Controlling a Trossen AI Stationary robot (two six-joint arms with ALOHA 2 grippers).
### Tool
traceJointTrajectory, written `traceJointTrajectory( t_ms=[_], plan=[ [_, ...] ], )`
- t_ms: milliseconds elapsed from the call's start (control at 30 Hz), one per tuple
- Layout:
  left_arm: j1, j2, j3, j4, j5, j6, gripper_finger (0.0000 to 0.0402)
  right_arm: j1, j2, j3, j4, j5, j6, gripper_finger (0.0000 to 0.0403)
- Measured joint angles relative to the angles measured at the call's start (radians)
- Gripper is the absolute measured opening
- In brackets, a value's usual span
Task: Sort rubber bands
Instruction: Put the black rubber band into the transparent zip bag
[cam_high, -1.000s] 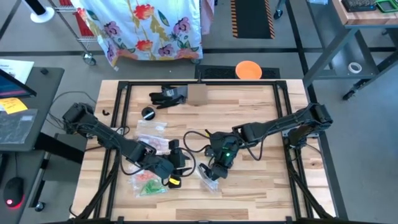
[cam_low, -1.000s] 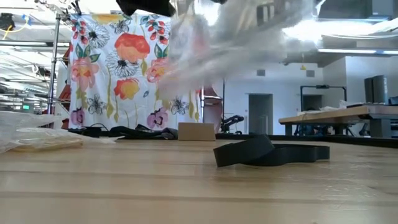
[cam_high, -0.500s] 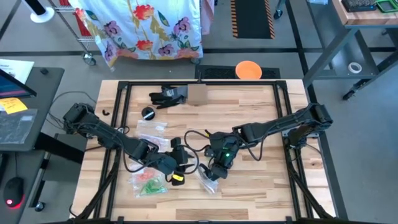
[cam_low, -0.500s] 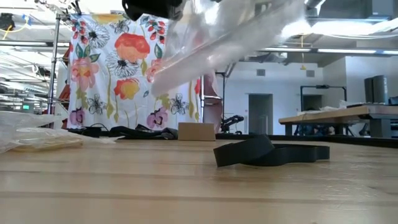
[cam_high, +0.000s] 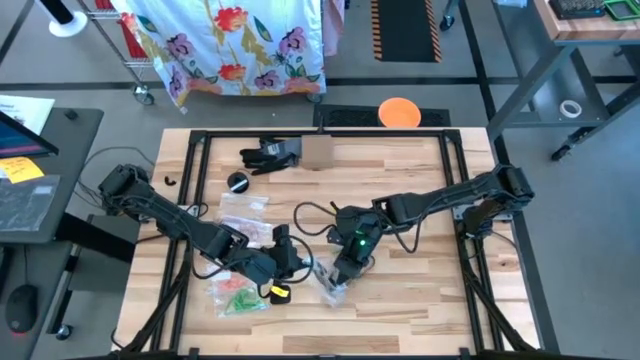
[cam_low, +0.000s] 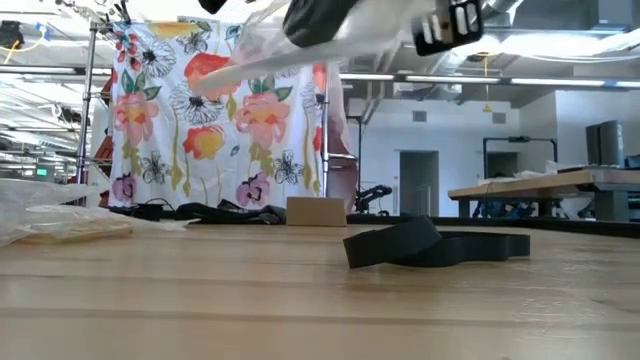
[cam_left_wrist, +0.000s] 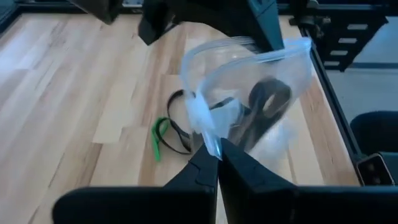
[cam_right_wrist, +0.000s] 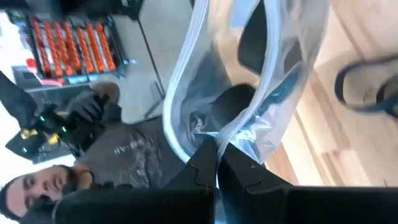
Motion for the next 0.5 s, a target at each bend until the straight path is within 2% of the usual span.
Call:
traceJointTrajectory(
  t_ms=[100, 200, 300, 400, 433, 500],
  plan=[
    [-0.01, 0.001, 0.0, -0.007, 0.009, 0.001, 0.0001, 0.0, 0.002, 0.0, 0.012, 0.055, -0.007, 0.0],
    [-0.012, 0.001, 0.0, -0.004, 0.01, -0.001, 0.0001, 0.004, 0.001, 0.0, 0.006, -0.022, -0.05, 0.0],
    [-0.012, 0.001, -0.001, -0.006, 0.01, -0.003, 0.0, 0.002, 0.001, 0.0, 0.058, 0.055, -0.055, 0.0],
    [-0.012, 0.001, -0.001, -0.003, 0.01, -0.004, 0.0, 0.004, 0.0, 0.0, 0.052, -0.059, -0.118, 0.0],
    [-0.012, 0.001, -0.001, -0.003, 0.01, -0.007, 0.0, -0.002, 0.0, 0.0, 0.038, -0.055, -0.084, 0.0],
    [-0.012, 0.001, -0.001, -0.003, 0.01, -0.008, 0.0, -0.006, 0.001, 0.0, 0.042, 0.042, 0.028, 0.0]
  ],
)
